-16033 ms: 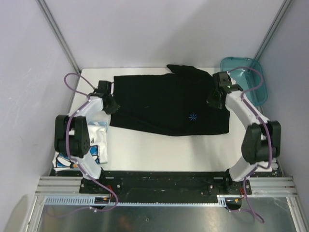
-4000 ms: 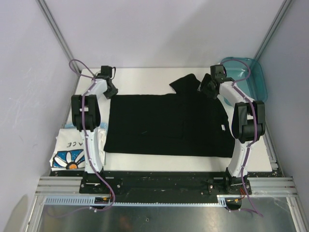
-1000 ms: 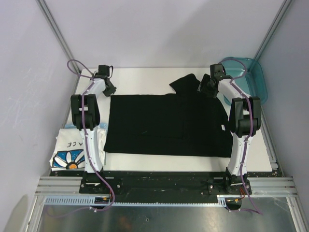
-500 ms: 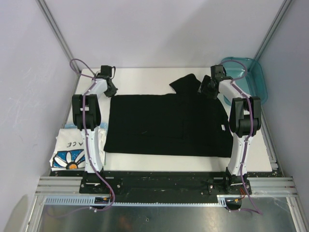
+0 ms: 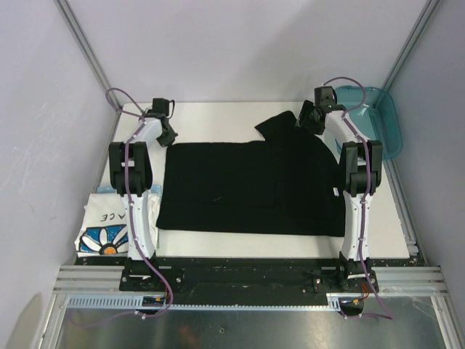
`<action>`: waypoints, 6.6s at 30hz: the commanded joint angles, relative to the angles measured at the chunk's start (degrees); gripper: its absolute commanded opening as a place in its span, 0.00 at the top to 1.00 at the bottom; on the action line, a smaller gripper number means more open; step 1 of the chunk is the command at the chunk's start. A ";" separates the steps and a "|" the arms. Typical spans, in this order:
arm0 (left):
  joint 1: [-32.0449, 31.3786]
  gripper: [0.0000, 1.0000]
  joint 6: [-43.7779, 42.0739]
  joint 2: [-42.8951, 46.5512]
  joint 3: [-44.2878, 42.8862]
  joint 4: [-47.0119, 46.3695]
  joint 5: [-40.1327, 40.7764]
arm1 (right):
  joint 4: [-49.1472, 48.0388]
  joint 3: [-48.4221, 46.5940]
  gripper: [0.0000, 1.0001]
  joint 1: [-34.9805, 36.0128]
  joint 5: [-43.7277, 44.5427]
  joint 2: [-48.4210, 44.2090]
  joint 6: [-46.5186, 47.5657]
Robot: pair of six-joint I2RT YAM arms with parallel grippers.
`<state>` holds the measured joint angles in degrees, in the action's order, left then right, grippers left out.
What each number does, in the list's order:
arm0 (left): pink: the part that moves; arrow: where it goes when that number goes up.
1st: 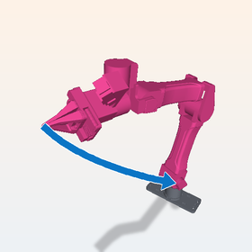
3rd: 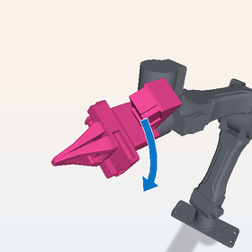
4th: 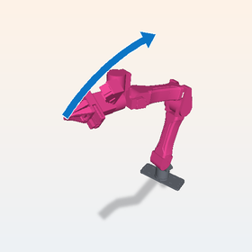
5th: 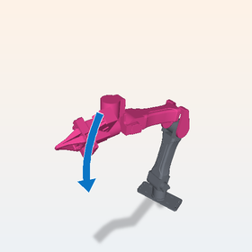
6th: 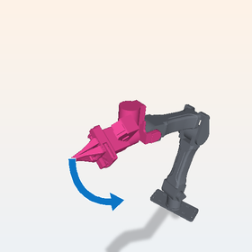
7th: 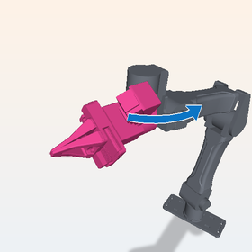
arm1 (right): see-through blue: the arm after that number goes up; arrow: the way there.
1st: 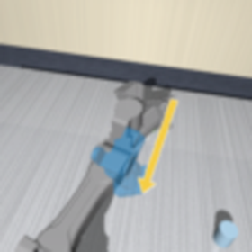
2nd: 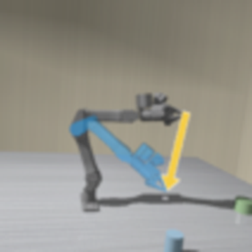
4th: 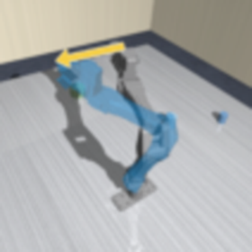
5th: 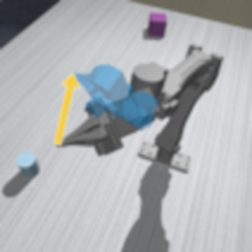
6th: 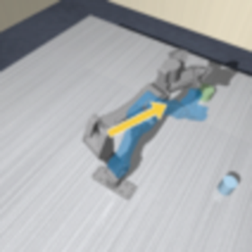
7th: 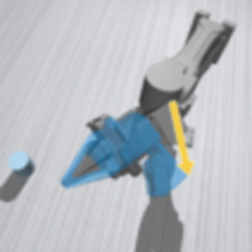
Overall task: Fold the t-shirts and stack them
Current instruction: Grap the side of the flattened tshirt furthest away from the robot with both arms, then fold the other side of the tshirt into a rectangle
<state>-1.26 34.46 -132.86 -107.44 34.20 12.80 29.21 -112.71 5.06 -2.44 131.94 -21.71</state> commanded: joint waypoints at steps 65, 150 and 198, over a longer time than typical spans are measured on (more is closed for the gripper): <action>-0.41 1.00 -1.67 1.50 -1.79 -1.46 -6.15 | 6.06 -20.66 0.87 1.44 4.59 17.57 2.20; 4.72 1.00 -8.20 30.35 38.80 -19.48 -11.16 | -2.48 60.20 1.00 2.43 11.18 -55.86 -4.48; 4.29 1.00 -3.21 42.79 53.68 -19.27 -7.21 | 7.44 68.33 1.00 5.77 11.08 -69.96 -9.15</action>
<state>3.14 30.61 -93.62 -54.08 15.73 3.46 36.23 -44.58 10.94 8.10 63.51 -29.82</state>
